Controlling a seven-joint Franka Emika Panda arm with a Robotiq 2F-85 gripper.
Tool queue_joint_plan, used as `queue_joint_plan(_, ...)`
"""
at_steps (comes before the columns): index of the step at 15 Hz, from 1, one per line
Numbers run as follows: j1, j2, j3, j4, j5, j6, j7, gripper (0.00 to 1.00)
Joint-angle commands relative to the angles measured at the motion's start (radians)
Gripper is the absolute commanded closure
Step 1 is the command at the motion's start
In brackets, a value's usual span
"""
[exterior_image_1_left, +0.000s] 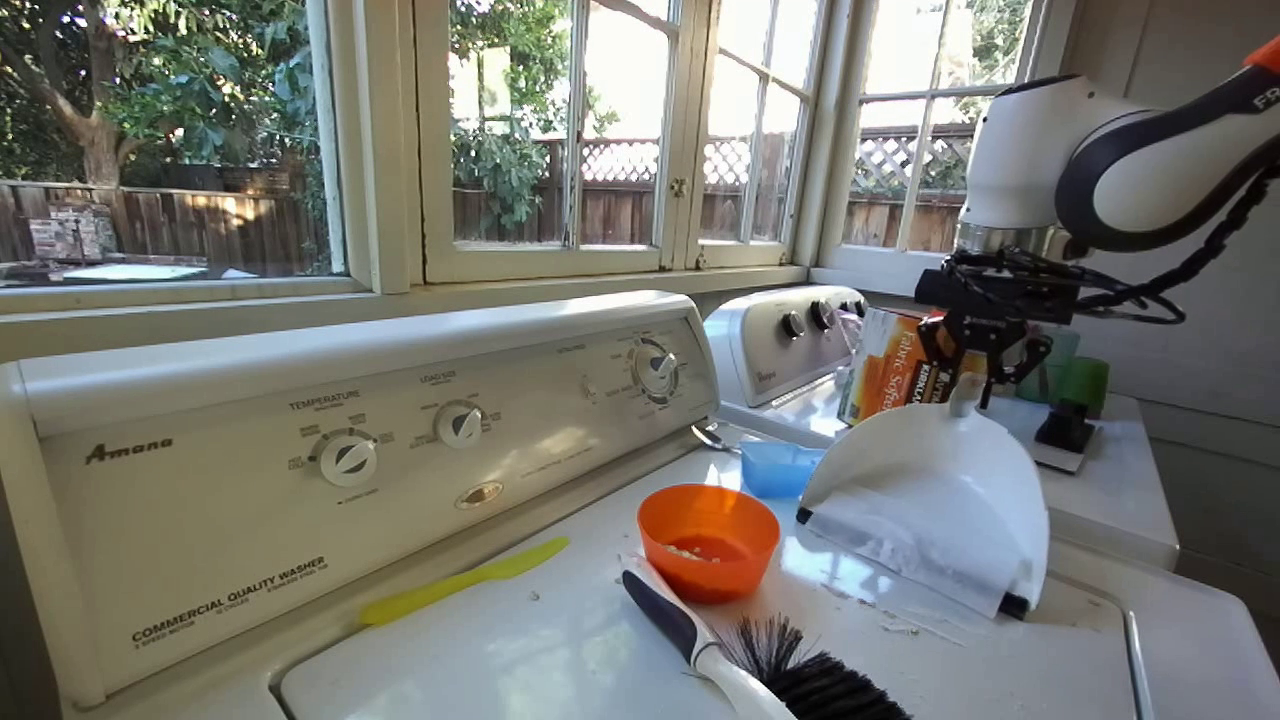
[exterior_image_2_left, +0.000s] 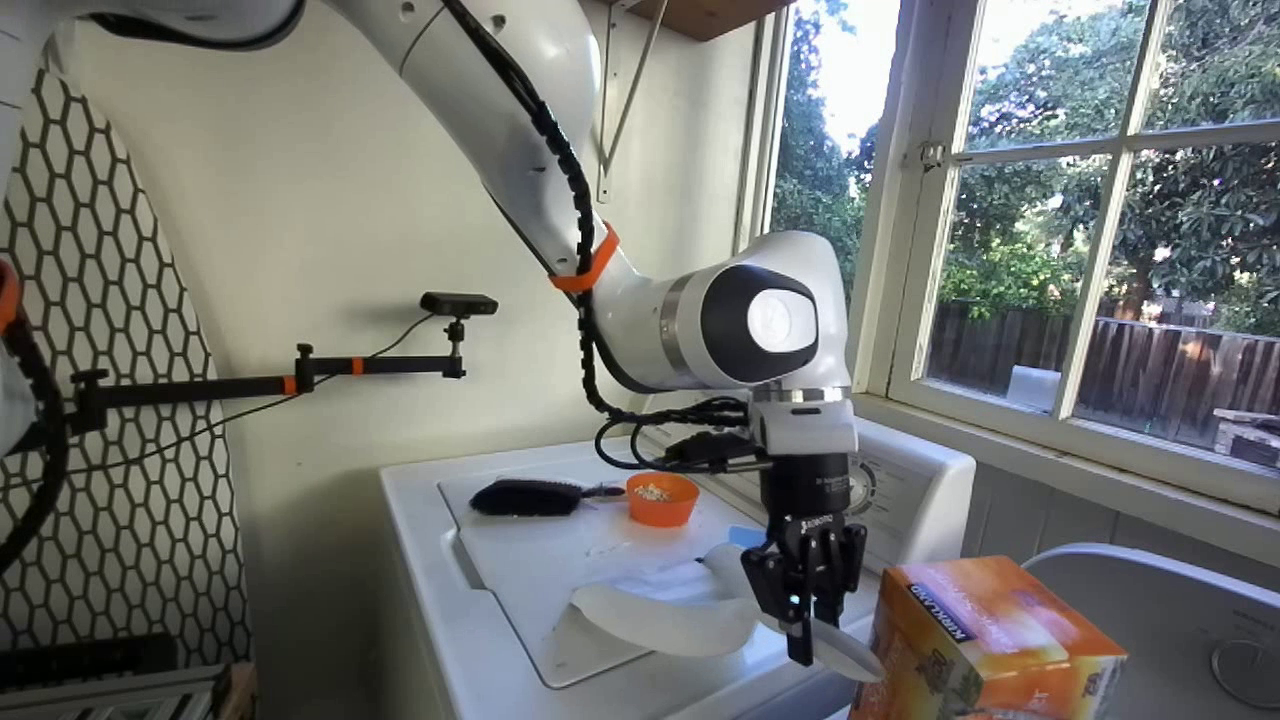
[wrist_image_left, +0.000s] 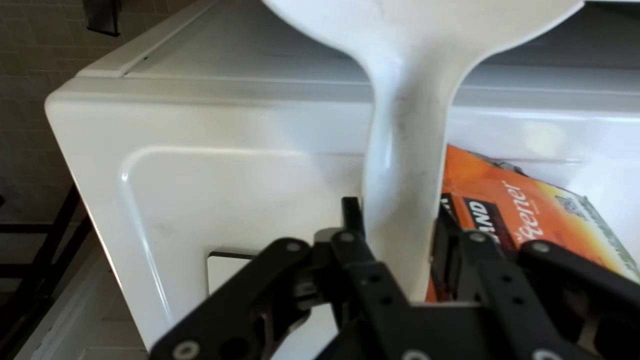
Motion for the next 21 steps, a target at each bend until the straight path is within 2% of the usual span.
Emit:
queue_joint_plan(1, 0.022, 0.004, 0.008, 0.02, 0.025, -0.009, -0.049, 0.9)
queue_joint_plan(15, 0.059, 0.001, 0.043, 0.029, 0.059, -0.007, -0.115, 0.9)
queue_joint_plan(21, 0.055, -0.012, 0.026, 0.018, 0.047, -0.019, -0.109, 0.9)
